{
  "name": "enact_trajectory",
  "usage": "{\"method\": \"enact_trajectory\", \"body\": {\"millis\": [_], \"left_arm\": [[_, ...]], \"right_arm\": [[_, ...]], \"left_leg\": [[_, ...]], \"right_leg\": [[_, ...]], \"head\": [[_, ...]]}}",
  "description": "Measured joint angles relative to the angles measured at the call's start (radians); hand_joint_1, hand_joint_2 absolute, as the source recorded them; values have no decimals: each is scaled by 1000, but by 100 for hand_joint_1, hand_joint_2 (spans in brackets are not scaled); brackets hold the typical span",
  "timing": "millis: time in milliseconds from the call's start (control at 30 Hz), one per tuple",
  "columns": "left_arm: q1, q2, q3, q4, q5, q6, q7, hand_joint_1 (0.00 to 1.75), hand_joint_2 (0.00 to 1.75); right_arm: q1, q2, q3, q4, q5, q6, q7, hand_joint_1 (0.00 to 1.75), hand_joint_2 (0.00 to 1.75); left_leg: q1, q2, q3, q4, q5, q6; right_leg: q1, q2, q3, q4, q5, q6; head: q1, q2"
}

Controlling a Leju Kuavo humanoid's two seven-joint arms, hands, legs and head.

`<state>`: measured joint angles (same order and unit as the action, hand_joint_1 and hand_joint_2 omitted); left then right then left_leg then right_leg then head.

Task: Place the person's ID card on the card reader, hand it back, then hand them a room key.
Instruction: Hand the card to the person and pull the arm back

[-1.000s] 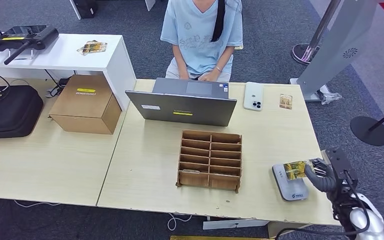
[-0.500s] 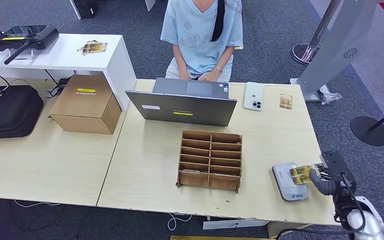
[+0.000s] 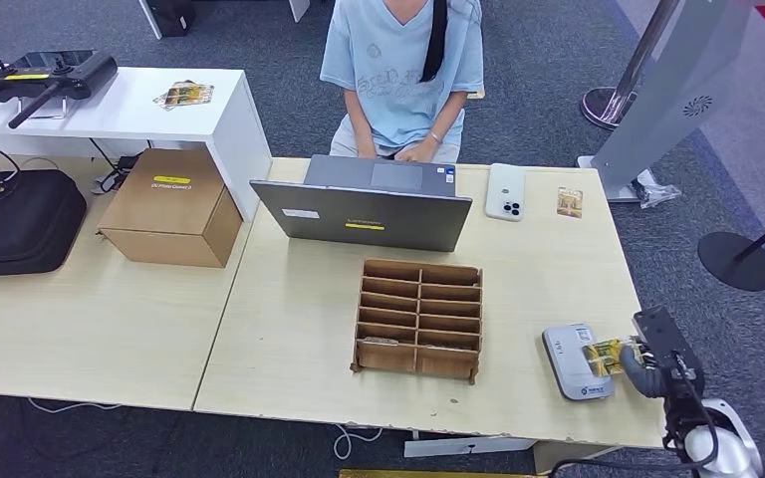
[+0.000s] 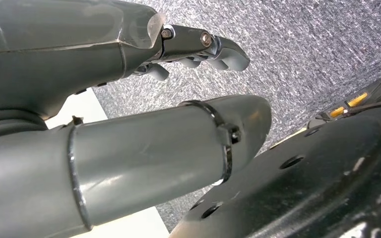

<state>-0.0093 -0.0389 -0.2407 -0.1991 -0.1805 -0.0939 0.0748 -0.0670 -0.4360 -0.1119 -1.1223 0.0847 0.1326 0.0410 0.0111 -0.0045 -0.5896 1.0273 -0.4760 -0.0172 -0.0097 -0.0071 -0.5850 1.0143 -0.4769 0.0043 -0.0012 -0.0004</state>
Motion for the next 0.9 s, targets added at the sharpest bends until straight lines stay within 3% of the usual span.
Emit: {"method": "enact_trajectory", "body": {"millis": [200, 367, 633, 900], "left_arm": [[0, -1, 0, 0, 0, 3, -1, 0, 0], [0, -8, 0, 0, 1, 16, -3, 0, 0], [-6, -19, 0, 0, -27, 14, -16, 0, 0], [-43, -17, 0, 0, -81, -38, -14, 0, 0]], "right_arm": [[3, 12, -19, -22, -59, 15, -45, 175, 175], [-28, 48, -39, -76, 1, -178, -136, 175, 175], [-96, 80, -24, -240, 228, -433, -279, 175, 175], [-289, 80, 129, -268, 619, -520, -258, 175, 175]], "left_leg": [[0, 0, 0, 0, 0, 0], [0, 0, 0, 0, 0, 0], [0, 0, 0, 0, 0, 0], [0, 2, 1, 0, 2, -1]], "right_leg": [[0, 0, 0, 0, 0, 0], [0, 0, 0, 0, 0, 0], [0, 1, 0, 0, 0, 0], [0, 2, 1, 1, 1, 0]], "head": [[0, 0], [0, 0], [0, 0], [0, 0]]}}
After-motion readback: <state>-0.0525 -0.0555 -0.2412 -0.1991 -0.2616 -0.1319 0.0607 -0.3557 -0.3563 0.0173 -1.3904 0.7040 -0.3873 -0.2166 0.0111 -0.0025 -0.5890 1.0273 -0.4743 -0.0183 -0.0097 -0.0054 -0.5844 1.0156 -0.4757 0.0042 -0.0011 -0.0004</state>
